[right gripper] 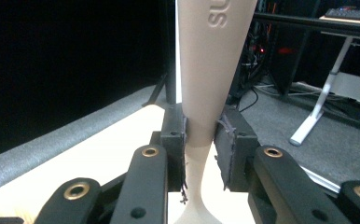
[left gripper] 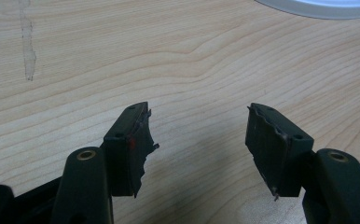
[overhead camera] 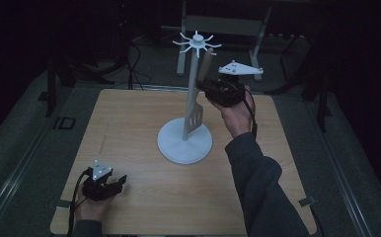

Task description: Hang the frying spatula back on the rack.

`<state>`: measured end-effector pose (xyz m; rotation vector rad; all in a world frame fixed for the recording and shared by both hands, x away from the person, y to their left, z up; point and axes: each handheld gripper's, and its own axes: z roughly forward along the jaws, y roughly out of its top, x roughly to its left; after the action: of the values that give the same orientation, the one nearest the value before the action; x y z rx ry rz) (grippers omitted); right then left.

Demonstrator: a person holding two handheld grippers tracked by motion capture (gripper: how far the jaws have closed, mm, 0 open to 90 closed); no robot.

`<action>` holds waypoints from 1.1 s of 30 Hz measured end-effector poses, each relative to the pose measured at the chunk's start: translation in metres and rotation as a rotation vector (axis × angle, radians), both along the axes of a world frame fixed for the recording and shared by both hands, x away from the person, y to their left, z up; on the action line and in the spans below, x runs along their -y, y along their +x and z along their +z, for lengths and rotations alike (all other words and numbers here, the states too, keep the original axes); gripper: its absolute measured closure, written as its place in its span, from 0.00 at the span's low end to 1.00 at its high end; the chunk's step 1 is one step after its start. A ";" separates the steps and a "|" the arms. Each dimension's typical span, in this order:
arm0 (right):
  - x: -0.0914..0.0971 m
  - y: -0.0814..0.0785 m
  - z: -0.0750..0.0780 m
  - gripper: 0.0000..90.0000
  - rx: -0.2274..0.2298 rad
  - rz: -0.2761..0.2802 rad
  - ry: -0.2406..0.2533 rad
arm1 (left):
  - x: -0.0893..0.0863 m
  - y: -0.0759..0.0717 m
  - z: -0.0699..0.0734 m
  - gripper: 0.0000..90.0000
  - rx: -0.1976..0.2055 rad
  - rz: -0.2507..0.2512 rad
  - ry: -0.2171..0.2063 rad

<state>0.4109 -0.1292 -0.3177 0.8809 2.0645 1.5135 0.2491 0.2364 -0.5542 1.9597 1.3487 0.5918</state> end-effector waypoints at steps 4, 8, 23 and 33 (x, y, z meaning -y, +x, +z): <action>0.001 0.000 -0.005 0.82 0.000 0.000 0.014 | 0.000 0.000 0.000 0.45 0.000 0.001 0.000; 0.002 -0.001 -0.005 0.82 0.000 0.005 0.013 | 0.000 0.000 0.000 0.45 -0.001 -0.001 0.000; 0.016 -0.007 -0.014 0.68 0.014 -0.012 0.052 | 0.000 0.000 0.000 0.45 0.001 0.001 0.001; 0.033 -0.018 -0.020 0.62 0.037 -0.018 0.081 | 0.001 0.000 0.000 0.45 0.001 -0.002 0.005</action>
<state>0.3929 -0.1617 -0.3376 0.8913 1.9763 1.6018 0.2490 0.2357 -0.5545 1.9639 1.3456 0.5958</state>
